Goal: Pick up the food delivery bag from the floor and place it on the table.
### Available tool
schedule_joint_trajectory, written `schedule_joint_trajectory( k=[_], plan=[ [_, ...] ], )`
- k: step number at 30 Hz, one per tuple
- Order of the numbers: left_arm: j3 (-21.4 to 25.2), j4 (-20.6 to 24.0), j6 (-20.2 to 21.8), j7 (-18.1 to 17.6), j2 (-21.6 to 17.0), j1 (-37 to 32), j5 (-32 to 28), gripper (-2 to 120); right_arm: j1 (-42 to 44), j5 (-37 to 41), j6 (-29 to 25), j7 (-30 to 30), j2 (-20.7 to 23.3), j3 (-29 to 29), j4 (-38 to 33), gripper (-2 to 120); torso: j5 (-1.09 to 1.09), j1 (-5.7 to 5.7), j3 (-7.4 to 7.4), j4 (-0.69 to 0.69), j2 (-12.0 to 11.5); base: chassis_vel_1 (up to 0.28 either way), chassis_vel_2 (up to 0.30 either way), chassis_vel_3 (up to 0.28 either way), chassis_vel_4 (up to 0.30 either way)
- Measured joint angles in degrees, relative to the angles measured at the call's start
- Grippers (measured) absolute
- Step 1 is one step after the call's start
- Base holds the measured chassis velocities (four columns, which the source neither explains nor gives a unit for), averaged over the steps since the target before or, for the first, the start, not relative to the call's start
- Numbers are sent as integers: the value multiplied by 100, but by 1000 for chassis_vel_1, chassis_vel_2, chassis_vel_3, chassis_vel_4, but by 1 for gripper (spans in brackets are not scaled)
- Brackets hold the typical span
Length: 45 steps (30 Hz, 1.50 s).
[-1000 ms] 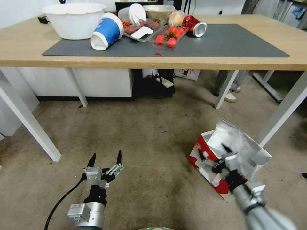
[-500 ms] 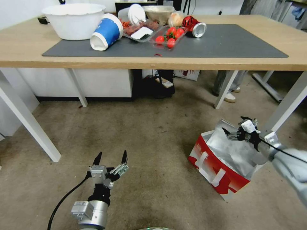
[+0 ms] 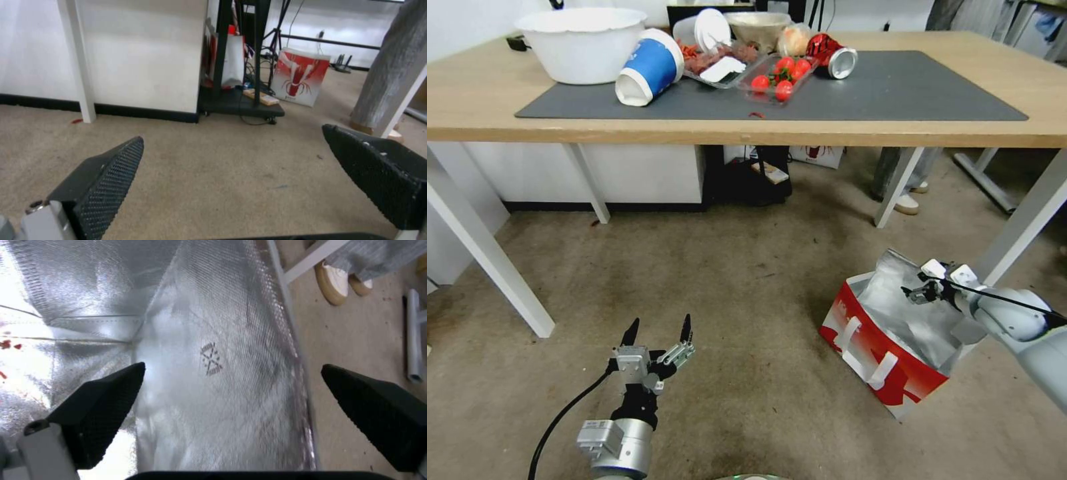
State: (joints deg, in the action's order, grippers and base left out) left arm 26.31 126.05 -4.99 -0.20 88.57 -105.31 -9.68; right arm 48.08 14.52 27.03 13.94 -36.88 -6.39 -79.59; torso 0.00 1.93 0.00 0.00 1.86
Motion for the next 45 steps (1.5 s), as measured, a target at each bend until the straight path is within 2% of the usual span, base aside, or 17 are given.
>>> schedule_joint_trajectory(
  k=[9, 16, 31, 34, 39, 42, 43, 45],
  plan=[
    [14, -53, 21, 11, 2, 60, -21, 100, -385, -200, 514, -54, -142, 297, 115, 100, -1, 0, 0, 1, 3, 0, 0, 0, 0],
    [35, -76, 48, 11, -22, 96, -67, 100, -271, -306, 764, -91, -188, 273, 126, 100, 0, 0, 0, -2, 4, 0, 0, 0, 0],
    [46, -109, 60, 9, -34, 109, -91, 100, -192, -288, 989, -160, -266, 170, 282, 97, -1, 0, 0, 0, 5, 0, 0, 0, 0],
    [50, -115, 53, 9, -35, 107, -96, 100, -171, -234, 1013, -165, -266, 166, 312, 86, 0, 0, 0, 0, 5, 0, 0, 0, 0],
    [47, -114, 51, 15, -35, 105, -116, 100, -123, -212, 1026, -176, -272, 148, 318, 76, 0, 1, 0, 0, 5, 0, 0, 0, 0],
    [47, -110, 50, 14, -44, 109, -135, 100, -80, -194, 1032, -188, -280, 119, 318, 62, -1, 0, -1, 0, 5, 0, 0, 0, 0],
    [47, -110, 50, 14, -44, 109, -135, 100, -80, -194, 1032, -188, -280, 119, 318, 62, -1, 0, -1, 0, 5, 0, 0, 0, 0],
    [53, -107, 49, 6, -54, 104, -150, 100, -45, -131, 1024, -189, -281, 91, 313, 51, -1, 1, -1, 0, 6, 0, 0, 0, 0]
  ],
)
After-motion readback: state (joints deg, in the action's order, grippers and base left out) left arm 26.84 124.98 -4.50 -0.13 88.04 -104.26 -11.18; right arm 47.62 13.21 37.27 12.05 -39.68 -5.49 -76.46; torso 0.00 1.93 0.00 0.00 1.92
